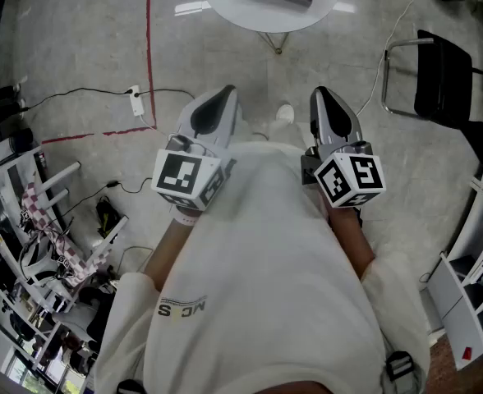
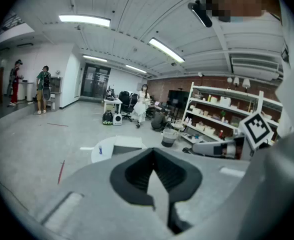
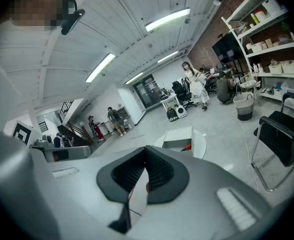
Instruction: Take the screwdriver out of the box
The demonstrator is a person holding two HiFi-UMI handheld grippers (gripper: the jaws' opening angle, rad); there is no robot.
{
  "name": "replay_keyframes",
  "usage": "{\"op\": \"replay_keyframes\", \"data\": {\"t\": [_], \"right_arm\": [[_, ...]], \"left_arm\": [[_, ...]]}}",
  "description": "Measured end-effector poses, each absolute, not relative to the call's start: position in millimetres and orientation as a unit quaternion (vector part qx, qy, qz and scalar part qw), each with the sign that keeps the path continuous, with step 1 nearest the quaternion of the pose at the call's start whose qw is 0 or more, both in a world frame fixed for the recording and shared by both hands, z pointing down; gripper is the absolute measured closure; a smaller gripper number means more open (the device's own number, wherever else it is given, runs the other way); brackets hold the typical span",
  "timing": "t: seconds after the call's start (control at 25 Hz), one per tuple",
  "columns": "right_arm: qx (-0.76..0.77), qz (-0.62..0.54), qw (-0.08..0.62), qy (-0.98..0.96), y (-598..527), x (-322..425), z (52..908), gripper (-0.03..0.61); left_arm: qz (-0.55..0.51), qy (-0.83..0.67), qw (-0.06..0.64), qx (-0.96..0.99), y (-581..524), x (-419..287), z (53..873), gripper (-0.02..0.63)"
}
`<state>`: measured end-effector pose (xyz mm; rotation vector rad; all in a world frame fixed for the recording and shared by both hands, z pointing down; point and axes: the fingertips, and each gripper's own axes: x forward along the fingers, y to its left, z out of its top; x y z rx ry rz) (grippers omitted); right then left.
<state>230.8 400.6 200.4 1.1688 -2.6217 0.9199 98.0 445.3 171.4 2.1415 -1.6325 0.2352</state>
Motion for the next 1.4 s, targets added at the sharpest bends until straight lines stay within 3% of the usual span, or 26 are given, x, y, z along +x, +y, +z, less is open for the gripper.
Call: {"op": "replay_keyframes", "data": {"t": [0.84, 1.4], "right_arm": [[0.443, 0.289, 0.041, -0.848, 443.3, 85.3, 180.0, 0.588], [0.461, 0.308, 0.054, -0.831, 361.7, 55.3, 209.3, 0.588]], "left_arm": [[0.059, -0.561, 0.219, 0.796, 503.0, -69.2, 175.4, 0.612], [0.076, -0.523, 0.231, 0.817, 408.8, -90.5, 195.1, 0.612]]}}
